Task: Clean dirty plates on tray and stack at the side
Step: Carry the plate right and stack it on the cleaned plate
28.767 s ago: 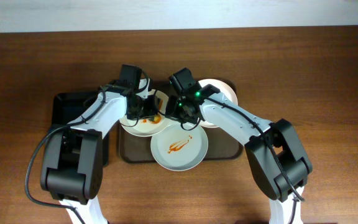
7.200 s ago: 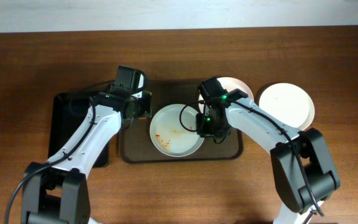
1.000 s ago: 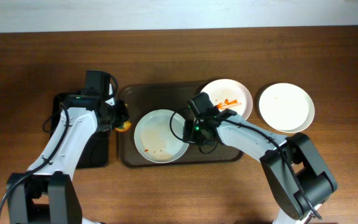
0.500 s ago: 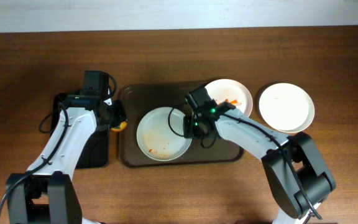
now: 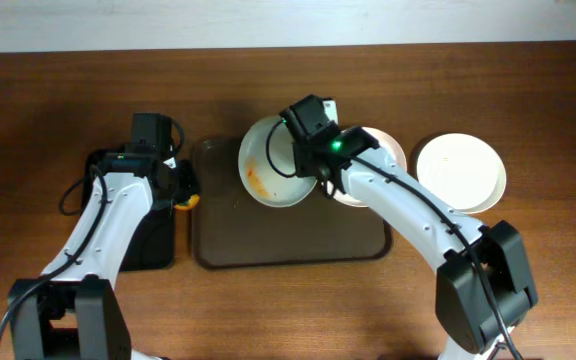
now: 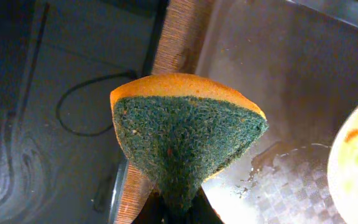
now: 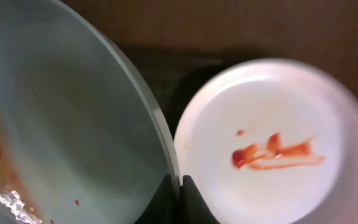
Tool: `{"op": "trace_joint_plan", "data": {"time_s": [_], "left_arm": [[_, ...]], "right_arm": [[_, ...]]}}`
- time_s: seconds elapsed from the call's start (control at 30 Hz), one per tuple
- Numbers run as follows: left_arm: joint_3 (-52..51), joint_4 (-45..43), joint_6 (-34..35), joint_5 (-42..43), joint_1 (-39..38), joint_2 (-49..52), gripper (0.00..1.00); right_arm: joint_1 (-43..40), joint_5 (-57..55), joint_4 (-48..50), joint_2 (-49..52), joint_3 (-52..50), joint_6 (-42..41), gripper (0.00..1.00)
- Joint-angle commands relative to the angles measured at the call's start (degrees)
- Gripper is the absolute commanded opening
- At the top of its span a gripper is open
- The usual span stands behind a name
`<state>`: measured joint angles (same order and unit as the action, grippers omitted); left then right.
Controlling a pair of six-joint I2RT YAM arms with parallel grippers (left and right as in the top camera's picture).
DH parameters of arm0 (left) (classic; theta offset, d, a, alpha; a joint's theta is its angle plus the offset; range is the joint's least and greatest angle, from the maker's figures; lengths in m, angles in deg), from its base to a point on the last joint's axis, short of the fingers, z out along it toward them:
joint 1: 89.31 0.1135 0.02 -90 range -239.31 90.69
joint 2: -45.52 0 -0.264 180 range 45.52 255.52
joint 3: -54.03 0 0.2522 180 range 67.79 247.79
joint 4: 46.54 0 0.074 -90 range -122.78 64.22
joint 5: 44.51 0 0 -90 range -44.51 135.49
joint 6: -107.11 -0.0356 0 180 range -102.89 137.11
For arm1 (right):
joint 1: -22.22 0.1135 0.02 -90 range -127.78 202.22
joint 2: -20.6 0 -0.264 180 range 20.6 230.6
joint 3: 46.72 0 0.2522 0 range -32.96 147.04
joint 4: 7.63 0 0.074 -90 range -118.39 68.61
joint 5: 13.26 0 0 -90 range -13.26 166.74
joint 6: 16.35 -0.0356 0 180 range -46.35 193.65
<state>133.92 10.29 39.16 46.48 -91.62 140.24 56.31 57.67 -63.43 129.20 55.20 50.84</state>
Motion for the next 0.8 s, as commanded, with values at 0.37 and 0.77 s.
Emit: {"op": "trace_joint_plan", "data": {"time_s": [0.37,0.77], "left_arm": [[0.7,-0.2,-0.5,-1.0,2.5,-0.8,0.0],[0.7,-0.2,-0.5,-1.0,2.5,-0.8,0.0]], "right_arm": [[10.6,-27.9,0.9,-1.9,4.2,-0.6,0.04],[15.8,-38.4,0.9,-1.9,5.4,0.1,0.04]]}}
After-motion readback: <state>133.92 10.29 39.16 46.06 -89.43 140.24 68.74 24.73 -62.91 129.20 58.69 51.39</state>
